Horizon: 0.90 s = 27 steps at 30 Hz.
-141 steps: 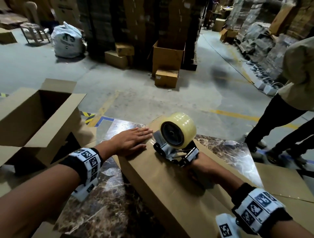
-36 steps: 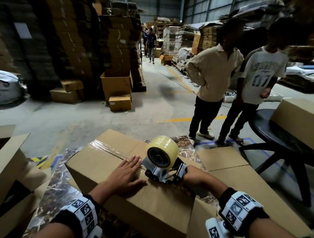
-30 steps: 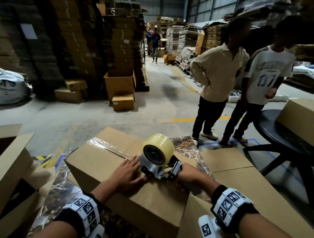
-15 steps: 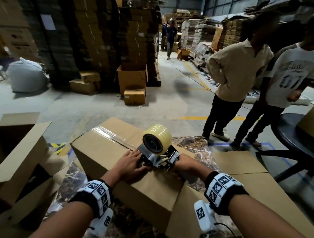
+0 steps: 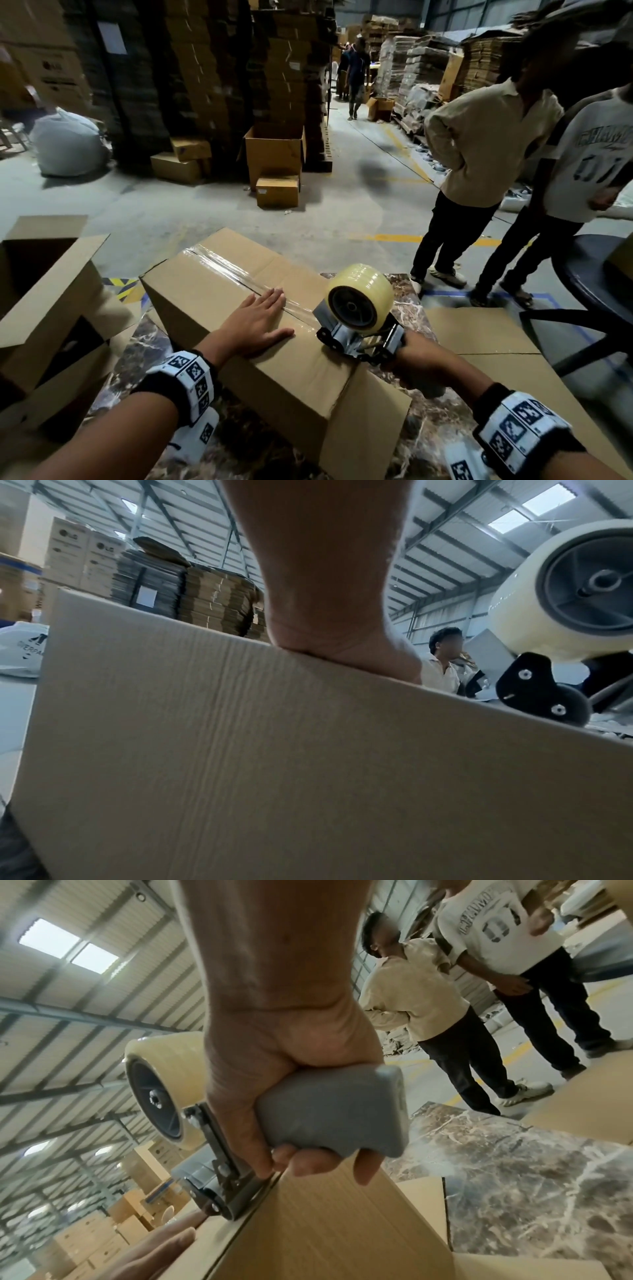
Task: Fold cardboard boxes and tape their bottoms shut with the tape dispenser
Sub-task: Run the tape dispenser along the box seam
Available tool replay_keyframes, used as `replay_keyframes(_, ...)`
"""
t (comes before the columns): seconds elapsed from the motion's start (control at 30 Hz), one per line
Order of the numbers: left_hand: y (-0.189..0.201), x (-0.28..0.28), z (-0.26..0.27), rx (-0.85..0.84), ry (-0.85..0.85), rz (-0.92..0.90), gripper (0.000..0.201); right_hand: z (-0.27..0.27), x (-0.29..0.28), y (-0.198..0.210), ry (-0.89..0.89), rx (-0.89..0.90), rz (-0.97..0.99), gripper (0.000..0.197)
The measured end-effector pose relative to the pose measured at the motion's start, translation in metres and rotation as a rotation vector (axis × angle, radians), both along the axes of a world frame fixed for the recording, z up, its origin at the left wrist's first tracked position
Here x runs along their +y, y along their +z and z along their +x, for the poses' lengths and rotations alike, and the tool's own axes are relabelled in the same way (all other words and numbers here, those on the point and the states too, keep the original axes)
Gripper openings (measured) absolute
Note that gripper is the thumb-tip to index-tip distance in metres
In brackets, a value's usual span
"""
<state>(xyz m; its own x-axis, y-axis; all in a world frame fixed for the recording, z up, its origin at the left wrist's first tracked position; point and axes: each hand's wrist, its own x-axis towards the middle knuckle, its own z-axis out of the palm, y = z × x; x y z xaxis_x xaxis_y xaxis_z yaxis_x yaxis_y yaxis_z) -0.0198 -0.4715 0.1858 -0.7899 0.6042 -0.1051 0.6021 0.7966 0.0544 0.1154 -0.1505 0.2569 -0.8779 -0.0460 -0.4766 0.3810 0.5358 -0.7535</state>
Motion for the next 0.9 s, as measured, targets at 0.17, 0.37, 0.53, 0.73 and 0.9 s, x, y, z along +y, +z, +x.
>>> replay_keyframes(0.17, 0.005, 0.035, 0.035, -0.039, -0.033, 0.015, 0.110, 0.000, 0.005, -0.001, 0.007, -0.023, -0.026, 0.015)
replay_keyframes(0.37, -0.001, 0.079, 0.076, -0.071, 0.105, 0.054, 0.130, 0.001, 0.005, -0.003, 0.023, -0.022, -0.031, 0.016)
replay_keyframes(0.53, -0.004, 0.091, 0.090, -0.139, 0.237, 0.017, 0.145, 0.001, 0.010, -0.012, 0.039, -0.018, -0.043, 0.021)
replay_keyframes(0.73, 0.001, 0.100, 0.097, -0.114, 0.302, -0.003, 0.133, 0.002, 0.011, -0.011, 0.045, 0.032, -0.076, 0.007)
replay_keyframes(0.9, 0.002, 0.101, 0.102, -0.070, 0.338, 0.006, 0.135, 0.016, 0.023, -0.012, -0.013, 0.020, -0.161, 0.011)
